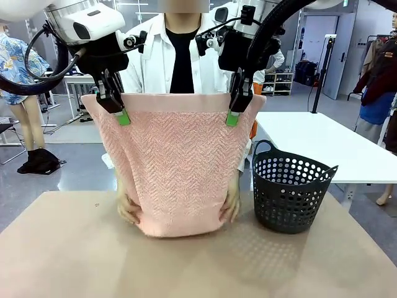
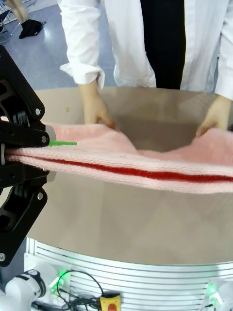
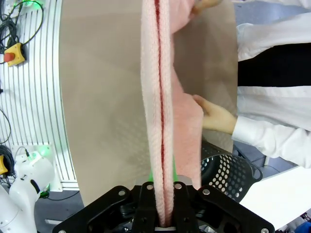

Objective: Fold the towel.
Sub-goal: Release the end of the 100 cm Hotel Towel you were holding.

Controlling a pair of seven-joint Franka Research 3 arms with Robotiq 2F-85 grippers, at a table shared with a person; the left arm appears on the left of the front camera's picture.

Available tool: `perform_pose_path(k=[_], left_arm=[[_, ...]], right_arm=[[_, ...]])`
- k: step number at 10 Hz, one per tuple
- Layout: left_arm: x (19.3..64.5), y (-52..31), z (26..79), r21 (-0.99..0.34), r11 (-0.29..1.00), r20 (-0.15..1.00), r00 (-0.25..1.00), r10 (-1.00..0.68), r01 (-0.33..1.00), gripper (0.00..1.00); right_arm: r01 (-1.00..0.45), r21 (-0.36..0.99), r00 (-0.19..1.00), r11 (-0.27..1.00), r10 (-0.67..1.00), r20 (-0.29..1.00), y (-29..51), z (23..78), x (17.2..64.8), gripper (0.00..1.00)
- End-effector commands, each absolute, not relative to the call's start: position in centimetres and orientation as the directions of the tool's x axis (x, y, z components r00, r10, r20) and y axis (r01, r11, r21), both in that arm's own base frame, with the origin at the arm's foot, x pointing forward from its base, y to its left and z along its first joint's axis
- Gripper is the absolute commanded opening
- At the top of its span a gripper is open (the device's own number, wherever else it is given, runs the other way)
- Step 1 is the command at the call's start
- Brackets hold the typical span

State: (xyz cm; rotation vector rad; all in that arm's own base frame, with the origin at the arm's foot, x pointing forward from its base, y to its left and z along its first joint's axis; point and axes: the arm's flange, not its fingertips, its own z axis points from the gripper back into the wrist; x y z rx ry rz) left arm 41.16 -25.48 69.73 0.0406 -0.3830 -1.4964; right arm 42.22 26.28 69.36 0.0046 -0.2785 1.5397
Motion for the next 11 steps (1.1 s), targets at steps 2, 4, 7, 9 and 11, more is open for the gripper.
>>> perform_pose_path(k=[2, 4, 7, 9, 11], left_arm=[[41.19, -25.44, 70.06, 0.262, 0.080, 0.222, 0.021, -0.975, 0.962, 0.00], [41.19, -25.44, 70.06, 0.262, 0.080, 0.222, 0.021, -0.975, 0.962, 0.00], [41.19, -25.44, 70.06, 0.262, 0.080, 0.222, 0.021, -0.975, 0.962, 0.00], [41.19, -25.44, 70.06, 0.262, 0.080, 0.222, 0.021, -0.975, 0.962, 0.00], [41.19, -25.44, 70.06, 0.262, 0.080, 0.222, 0.021, -0.975, 0.962, 0.00]], right_arm=[[-0.984, -0.173, 0.005, 0.036, 0.984, 0.181, 26.17, 69.41, 42.20, 0.03], [-0.984, -0.173, 0.005, 0.036, 0.984, 0.181, 26.17, 69.41, 42.20, 0.03], [-0.984, -0.173, 0.005, 0.036, 0.984, 0.181, 26.17, 69.41, 42.20, 0.03], [-0.984, -0.173, 0.005, 0.036, 0.984, 0.181, 26.17, 69.41, 42.20, 0.03], [-0.984, -0.173, 0.005, 0.036, 0.984, 0.181, 26.17, 69.41, 42.20, 0.03]])
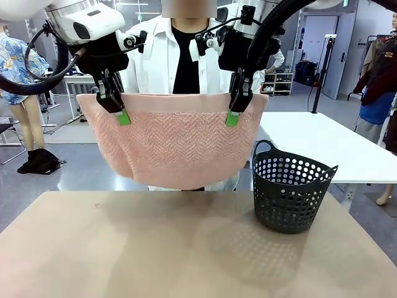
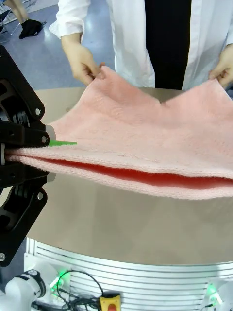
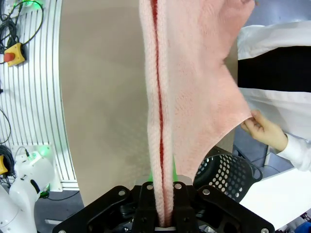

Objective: Fold the towel.
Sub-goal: Release the end of the 100 cm Hotel Towel you were holding.

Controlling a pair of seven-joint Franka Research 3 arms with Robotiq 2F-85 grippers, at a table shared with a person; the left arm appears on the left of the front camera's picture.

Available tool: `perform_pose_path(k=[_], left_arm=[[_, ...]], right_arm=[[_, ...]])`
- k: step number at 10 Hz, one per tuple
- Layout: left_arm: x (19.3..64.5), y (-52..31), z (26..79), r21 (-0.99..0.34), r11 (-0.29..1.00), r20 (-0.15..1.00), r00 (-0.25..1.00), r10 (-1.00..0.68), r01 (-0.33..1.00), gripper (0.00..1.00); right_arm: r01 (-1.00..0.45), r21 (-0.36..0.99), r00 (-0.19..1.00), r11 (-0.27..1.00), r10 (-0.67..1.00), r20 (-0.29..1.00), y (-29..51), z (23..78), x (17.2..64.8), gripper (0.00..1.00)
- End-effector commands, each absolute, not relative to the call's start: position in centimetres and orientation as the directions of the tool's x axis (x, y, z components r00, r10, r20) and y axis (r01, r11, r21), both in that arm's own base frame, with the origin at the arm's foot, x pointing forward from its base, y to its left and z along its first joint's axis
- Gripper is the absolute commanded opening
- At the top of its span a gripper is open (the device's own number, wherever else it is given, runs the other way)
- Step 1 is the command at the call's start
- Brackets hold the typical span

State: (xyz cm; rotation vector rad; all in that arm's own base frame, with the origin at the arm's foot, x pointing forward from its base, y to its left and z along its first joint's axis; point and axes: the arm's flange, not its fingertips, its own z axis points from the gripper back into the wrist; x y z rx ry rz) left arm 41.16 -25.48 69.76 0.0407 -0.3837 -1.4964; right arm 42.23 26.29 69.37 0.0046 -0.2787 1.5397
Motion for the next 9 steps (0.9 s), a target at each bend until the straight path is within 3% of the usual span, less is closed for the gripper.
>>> perform_pose_path(k=[1, 9], left_arm=[[41.19, -25.44, 70.06, 0.262, 0.080, 0.222, 0.021, -0.975, 0.962, 0.00], [41.19, -25.44, 70.06, 0.262, 0.080, 0.222, 0.021, -0.975, 0.962, 0.00]], right_arm=[[-0.984, -0.173, 0.005, 0.036, 0.984, 0.181, 26.17, 69.41, 42.20, 0.03], [-0.984, -0.173, 0.005, 0.036, 0.984, 0.181, 26.17, 69.41, 42.20, 0.03]])
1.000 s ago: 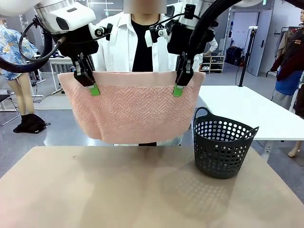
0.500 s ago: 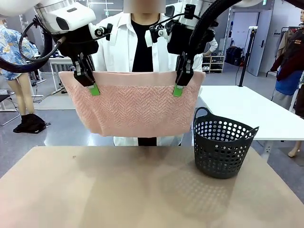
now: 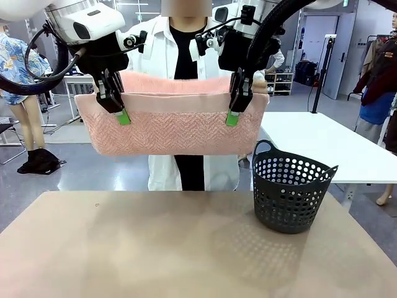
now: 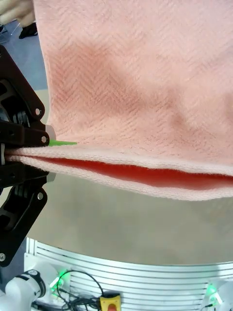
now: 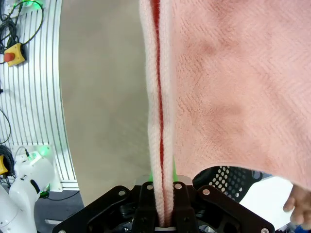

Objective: Fold the towel.
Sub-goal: Release the end of the 100 cm Hotel Towel you were holding.

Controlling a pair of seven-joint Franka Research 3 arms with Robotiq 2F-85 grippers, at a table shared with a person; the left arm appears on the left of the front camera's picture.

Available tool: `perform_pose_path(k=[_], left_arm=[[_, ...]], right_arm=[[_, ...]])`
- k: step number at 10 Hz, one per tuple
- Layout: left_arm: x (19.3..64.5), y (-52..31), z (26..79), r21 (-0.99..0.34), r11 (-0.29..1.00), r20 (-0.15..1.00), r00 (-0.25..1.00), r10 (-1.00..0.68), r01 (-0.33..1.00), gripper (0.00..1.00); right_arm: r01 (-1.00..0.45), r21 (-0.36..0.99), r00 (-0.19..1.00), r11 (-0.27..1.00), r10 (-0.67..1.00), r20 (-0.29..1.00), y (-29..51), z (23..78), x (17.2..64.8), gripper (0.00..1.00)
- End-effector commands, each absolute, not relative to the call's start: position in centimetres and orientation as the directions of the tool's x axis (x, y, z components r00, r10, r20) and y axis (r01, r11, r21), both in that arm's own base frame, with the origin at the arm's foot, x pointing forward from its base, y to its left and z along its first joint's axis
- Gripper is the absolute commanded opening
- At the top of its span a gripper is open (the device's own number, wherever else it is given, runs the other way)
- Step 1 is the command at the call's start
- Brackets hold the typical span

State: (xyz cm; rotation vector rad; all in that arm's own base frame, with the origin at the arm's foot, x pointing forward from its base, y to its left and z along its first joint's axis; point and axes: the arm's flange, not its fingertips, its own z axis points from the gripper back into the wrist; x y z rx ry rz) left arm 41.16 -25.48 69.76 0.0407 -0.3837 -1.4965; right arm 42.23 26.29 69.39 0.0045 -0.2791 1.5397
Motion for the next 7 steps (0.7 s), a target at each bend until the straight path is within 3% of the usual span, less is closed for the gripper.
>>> perform_pose_path(k=[1, 7], left_arm=[[41.19, -25.44, 70.06, 0.262, 0.080, 0.222, 0.021, -0.975, 0.962, 0.00], [41.19, -25.44, 70.06, 0.262, 0.080, 0.222, 0.021, -0.975, 0.962, 0.00]], right_arm=[[-0.984, -0.173, 0.005, 0.036, 0.984, 0.181, 26.17, 69.41, 42.20, 0.03], [-0.984, -0.173, 0.005, 0.036, 0.984, 0.181, 26.17, 69.41, 42.20, 0.03]])
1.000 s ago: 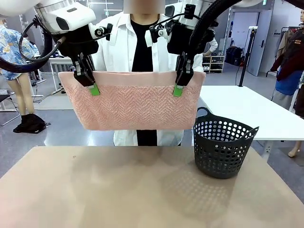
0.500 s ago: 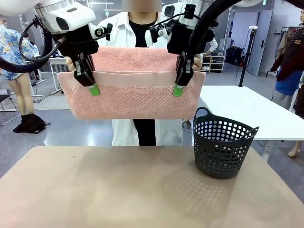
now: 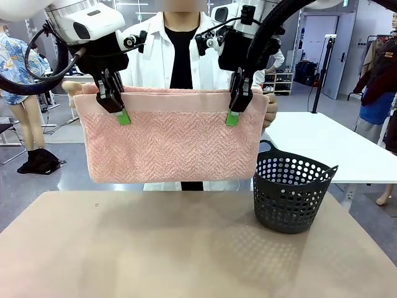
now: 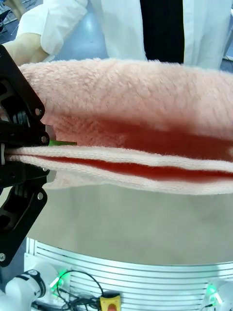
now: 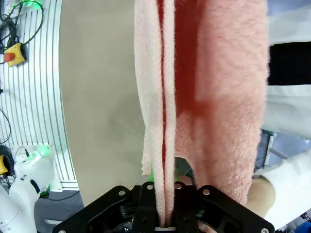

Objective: Fold the towel.
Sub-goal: Release the end of the 100 cm Hotel Towel you were holding.

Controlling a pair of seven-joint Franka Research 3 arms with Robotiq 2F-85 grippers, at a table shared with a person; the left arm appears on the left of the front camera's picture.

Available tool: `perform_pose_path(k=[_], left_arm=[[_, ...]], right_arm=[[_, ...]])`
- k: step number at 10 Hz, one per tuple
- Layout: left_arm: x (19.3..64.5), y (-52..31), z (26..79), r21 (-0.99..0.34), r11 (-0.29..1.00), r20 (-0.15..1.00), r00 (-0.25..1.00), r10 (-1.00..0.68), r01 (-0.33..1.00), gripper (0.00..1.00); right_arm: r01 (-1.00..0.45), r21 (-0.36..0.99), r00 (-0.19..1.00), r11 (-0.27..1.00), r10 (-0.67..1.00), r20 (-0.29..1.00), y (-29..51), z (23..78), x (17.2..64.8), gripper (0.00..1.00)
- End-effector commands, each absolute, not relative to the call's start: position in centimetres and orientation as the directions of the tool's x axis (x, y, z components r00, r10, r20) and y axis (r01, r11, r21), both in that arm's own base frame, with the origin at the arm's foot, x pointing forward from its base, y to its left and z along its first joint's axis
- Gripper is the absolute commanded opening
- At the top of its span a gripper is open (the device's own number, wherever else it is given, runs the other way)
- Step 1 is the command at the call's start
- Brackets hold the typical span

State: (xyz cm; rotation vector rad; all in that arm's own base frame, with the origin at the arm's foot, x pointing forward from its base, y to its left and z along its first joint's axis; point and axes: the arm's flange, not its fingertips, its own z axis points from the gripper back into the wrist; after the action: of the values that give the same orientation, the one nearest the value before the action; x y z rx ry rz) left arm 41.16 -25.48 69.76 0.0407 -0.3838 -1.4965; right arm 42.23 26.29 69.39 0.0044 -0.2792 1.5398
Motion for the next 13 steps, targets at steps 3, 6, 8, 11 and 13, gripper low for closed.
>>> perform_pose_path(k=[3, 6, 8, 11, 13], left_arm=[[41.19, -25.44, 70.06, 0.262, 0.080, 0.222, 0.021, -0.975, 0.962, 0.00], [41.19, -25.44, 70.06, 0.262, 0.080, 0.222, 0.021, -0.975, 0.962, 0.00], [41.19, -25.44, 70.06, 0.262, 0.080, 0.222, 0.021, -0.975, 0.962, 0.00], [41.19, -25.44, 70.06, 0.262, 0.080, 0.222, 0.021, -0.975, 0.962, 0.00], [41.19, -25.44, 70.06, 0.262, 0.080, 0.222, 0.021, -0.975, 0.962, 0.00]], right_arm=[[-0.984, -0.173, 0.005, 0.036, 0.984, 0.181, 26.17, 69.41, 42.20, 0.03], [-0.984, -0.173, 0.005, 0.036, 0.984, 0.181, 26.17, 69.41, 42.20, 0.03], [-0.984, -0.173, 0.005, 0.036, 0.984, 0.181, 26.17, 69.41, 42.20, 0.03], [-0.984, -0.173, 0.005, 0.036, 0.984, 0.181, 26.17, 69.41, 42.20, 0.03], [-0.984, -0.172, 0.006, 0.038, 0.983, 0.182, 26.29, 69.43, 42.22, 0.04]])
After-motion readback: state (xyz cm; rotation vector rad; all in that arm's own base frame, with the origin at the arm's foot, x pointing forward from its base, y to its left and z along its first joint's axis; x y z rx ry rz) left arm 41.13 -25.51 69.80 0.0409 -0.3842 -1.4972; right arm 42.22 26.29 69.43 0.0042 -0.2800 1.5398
